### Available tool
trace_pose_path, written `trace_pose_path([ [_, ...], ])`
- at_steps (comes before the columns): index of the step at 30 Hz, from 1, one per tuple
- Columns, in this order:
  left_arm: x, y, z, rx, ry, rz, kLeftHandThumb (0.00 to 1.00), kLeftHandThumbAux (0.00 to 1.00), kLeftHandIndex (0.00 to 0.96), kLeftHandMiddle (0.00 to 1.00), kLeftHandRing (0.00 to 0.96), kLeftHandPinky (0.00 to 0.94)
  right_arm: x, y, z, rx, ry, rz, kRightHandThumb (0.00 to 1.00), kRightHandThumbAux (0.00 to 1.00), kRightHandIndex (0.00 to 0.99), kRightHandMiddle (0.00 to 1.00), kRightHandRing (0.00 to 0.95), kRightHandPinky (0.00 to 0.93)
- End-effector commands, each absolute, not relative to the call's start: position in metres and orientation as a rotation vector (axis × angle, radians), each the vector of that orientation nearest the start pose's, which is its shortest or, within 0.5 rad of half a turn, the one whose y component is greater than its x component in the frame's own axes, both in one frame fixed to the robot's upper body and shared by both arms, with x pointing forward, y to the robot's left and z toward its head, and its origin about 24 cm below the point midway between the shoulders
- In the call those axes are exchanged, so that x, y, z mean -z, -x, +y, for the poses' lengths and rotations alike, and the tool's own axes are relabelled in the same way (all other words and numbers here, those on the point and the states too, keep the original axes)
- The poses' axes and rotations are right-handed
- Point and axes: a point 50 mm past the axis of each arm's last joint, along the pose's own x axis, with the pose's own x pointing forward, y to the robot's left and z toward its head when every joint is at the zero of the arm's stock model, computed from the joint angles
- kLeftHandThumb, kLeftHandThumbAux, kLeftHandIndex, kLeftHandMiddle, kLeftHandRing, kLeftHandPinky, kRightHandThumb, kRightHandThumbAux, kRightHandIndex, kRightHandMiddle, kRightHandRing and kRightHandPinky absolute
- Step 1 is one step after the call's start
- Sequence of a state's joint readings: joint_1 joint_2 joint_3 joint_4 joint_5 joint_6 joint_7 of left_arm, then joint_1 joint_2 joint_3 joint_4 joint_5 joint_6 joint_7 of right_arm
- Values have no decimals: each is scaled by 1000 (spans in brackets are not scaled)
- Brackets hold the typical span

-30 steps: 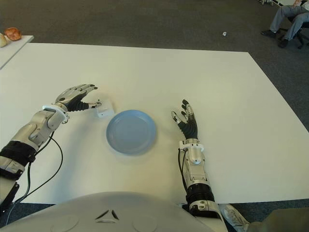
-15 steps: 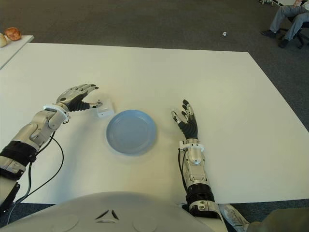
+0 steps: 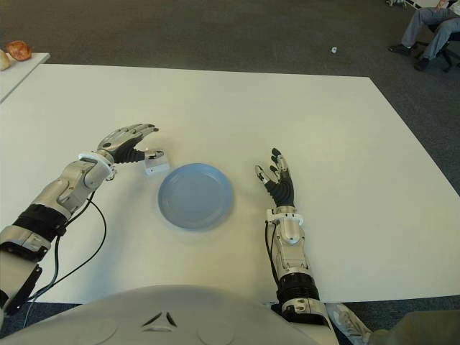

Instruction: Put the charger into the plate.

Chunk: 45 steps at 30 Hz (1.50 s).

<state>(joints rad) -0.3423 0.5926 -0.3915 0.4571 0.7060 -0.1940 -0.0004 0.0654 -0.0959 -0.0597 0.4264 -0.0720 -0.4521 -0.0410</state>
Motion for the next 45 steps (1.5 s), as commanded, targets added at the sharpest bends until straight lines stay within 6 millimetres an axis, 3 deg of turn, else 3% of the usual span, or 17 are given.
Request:
trace_pose_path([
  [1,-29,-300,192,473,-1371,-6,190,201,0,0,0,1,44,-205,-186,87,147,155,1,627,35,68,55,61],
  [45,-17,-290,183,505,-1303,42,199,194,0,0,0,4,42,-203,-187,99,138,148,17,634,41,75,60,67],
])
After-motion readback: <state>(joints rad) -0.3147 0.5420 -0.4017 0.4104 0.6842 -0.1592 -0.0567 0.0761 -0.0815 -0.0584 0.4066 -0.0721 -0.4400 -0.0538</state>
